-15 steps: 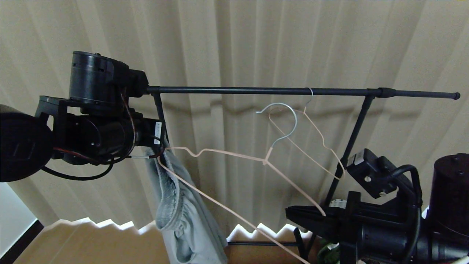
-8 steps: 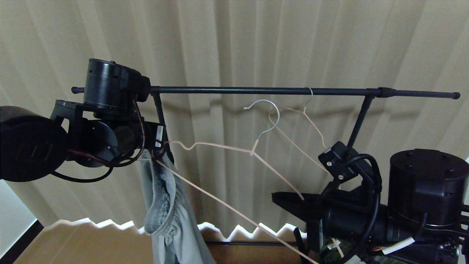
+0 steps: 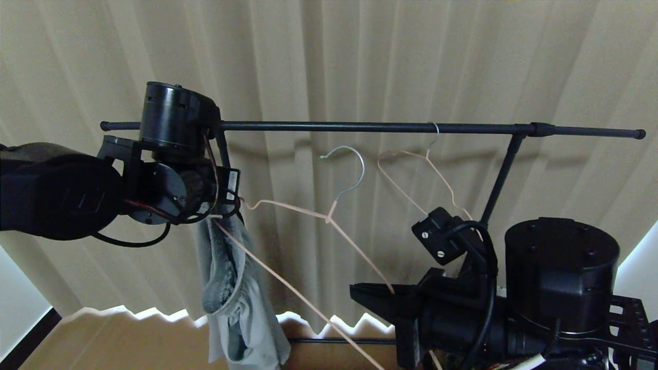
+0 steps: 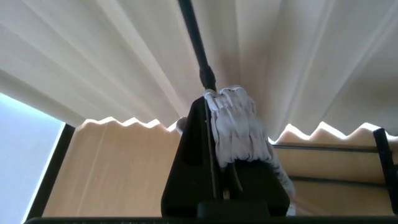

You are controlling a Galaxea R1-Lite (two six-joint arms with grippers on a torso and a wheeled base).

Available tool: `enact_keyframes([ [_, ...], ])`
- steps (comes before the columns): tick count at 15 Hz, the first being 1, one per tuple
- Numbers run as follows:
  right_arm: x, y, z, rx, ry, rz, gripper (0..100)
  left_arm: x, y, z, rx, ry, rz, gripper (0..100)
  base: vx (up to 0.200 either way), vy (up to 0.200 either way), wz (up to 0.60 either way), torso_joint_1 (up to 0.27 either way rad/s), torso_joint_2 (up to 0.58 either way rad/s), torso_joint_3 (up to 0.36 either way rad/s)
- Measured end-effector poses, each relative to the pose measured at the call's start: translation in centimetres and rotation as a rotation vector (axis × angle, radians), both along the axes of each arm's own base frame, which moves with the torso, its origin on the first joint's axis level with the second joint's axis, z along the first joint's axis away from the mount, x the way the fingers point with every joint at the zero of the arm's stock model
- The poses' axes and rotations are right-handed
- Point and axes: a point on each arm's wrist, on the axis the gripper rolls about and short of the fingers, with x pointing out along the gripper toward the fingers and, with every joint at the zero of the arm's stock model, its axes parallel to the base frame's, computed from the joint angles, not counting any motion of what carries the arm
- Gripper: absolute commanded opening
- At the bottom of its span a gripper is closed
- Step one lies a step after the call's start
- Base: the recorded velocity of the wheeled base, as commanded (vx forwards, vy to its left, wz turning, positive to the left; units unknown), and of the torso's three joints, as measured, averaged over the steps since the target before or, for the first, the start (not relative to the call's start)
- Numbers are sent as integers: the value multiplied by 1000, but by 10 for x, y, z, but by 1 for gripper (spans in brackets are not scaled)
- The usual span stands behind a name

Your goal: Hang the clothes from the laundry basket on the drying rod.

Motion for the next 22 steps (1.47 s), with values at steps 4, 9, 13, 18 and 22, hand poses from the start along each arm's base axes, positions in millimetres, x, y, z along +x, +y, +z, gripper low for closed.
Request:
enact_keyframes([
  [4, 0, 7, -8, -18, 24, -39, 0, 8, -2, -4, 7, 13, 4, 0, 0, 0, 0, 0, 0, 0],
  [9, 17, 21, -8, 0, 26, -85, 0, 0, -1, -3, 24, 44, -1, 0, 0, 0, 0, 0, 0, 0],
  [13, 30, 30, -7, 11, 18, -104, 0, -16, -8, 6, 18, 36, -43, 0, 0, 0, 0, 0, 0, 0],
  [18, 53, 37, -9, 16, 10, -145, 0, -45, -31, 19, 6, 12, -159, 0, 0, 0, 0, 0, 0, 0],
  [22, 62, 37, -12, 10, 11, -164, 0, -67, -53, 26, -3, -5, -263, 0, 0, 0, 0, 0, 0, 0],
])
